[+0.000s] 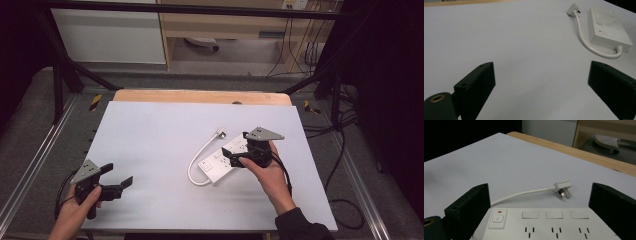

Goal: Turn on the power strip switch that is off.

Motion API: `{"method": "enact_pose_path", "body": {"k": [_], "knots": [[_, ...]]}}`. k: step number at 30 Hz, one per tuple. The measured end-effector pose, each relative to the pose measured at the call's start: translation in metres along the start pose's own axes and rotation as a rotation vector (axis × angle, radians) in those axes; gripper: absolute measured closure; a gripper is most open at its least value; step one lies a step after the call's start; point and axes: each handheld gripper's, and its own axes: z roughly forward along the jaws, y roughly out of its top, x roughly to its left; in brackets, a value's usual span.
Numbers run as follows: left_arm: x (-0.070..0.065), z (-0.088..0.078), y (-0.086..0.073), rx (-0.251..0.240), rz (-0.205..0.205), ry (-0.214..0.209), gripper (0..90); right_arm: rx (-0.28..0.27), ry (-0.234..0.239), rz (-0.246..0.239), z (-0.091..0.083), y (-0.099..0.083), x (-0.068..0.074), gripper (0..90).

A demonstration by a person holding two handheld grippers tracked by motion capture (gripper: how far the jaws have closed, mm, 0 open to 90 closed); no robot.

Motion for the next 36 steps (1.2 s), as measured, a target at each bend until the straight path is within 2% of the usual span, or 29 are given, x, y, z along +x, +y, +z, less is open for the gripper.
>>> {"method": "enact_pose_path", "body": {"k": [21,30,36], "knots": [[0.0,0.0,0.0,0.004,0.005,-0.003,7.8,0.025,0.016,0.025,0.019,-0.002,0.001,4.8],[0.0,0.0,0.0,0.005,0.006,-0.002,7.7,0.051,0.024,0.004,0.025,-0.004,0.006,5.7],[0.0,0.0,0.0,0.01,0.011,-0.002,7.8,0.07,0.021,0.013,0.028,-0.005,0.006,5.7]]}}
